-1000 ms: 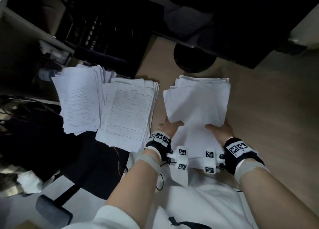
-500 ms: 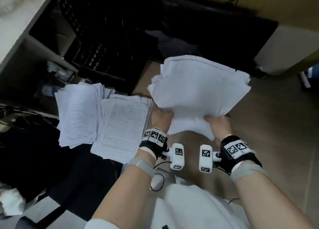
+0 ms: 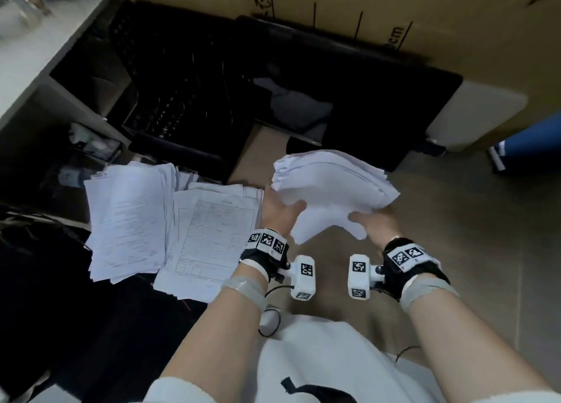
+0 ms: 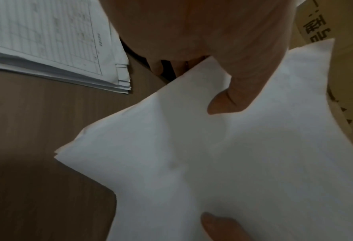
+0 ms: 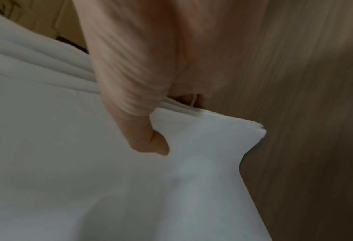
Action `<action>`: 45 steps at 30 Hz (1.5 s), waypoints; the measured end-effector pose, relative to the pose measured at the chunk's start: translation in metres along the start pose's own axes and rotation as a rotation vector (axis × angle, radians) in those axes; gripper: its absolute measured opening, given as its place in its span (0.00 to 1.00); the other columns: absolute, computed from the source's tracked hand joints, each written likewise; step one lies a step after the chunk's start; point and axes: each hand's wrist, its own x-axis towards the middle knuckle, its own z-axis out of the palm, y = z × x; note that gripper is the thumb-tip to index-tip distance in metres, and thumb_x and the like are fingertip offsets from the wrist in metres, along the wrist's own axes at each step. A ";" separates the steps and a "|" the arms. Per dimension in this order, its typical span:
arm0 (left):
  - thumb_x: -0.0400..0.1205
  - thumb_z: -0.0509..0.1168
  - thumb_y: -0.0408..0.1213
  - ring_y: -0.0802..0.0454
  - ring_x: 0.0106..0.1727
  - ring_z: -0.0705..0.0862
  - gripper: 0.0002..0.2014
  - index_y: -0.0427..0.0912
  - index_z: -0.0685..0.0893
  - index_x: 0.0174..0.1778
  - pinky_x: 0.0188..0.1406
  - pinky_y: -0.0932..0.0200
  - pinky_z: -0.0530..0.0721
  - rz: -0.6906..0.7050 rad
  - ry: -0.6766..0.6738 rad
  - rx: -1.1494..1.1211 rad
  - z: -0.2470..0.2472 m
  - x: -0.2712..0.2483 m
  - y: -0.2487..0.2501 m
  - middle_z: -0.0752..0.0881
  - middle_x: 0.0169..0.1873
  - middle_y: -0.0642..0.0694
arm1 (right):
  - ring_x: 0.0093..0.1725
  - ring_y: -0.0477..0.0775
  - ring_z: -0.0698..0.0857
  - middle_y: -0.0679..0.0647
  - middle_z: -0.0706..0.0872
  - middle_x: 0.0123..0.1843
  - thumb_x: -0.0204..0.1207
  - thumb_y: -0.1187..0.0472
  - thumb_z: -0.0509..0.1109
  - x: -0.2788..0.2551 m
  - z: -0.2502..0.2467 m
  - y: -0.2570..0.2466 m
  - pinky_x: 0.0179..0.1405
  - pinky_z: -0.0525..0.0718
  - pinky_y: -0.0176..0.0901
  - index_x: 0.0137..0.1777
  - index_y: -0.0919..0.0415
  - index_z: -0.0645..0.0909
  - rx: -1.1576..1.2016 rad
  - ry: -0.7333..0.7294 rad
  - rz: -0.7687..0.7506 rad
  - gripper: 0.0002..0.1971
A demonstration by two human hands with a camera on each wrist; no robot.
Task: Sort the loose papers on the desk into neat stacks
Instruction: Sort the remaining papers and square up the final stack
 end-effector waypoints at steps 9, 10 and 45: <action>0.73 0.71 0.65 0.52 0.60 0.81 0.40 0.41 0.70 0.72 0.69 0.49 0.75 -0.027 0.032 -0.204 0.018 0.019 0.037 0.83 0.59 0.45 | 0.38 0.48 0.86 0.49 0.87 0.39 0.72 0.71 0.76 -0.007 0.003 -0.010 0.23 0.78 0.29 0.50 0.63 0.85 0.245 0.136 -0.050 0.08; 0.74 0.71 0.64 0.53 0.57 0.81 0.37 0.41 0.71 0.70 0.67 0.51 0.76 -0.003 0.048 -0.230 0.021 0.020 0.042 0.83 0.56 0.44 | 0.37 0.45 0.84 0.48 0.86 0.39 0.73 0.70 0.76 -0.009 0.002 -0.010 0.22 0.77 0.28 0.49 0.62 0.84 0.259 0.127 -0.034 0.07; 0.71 0.81 0.51 0.51 0.72 0.72 0.41 0.54 0.65 0.75 0.66 0.57 0.70 0.198 -0.026 -0.091 0.046 -0.022 0.034 0.72 0.72 0.49 | 0.47 0.49 0.90 0.51 0.92 0.47 0.72 0.64 0.80 -0.018 -0.054 0.008 0.44 0.83 0.40 0.49 0.56 0.88 0.420 -0.012 -0.187 0.08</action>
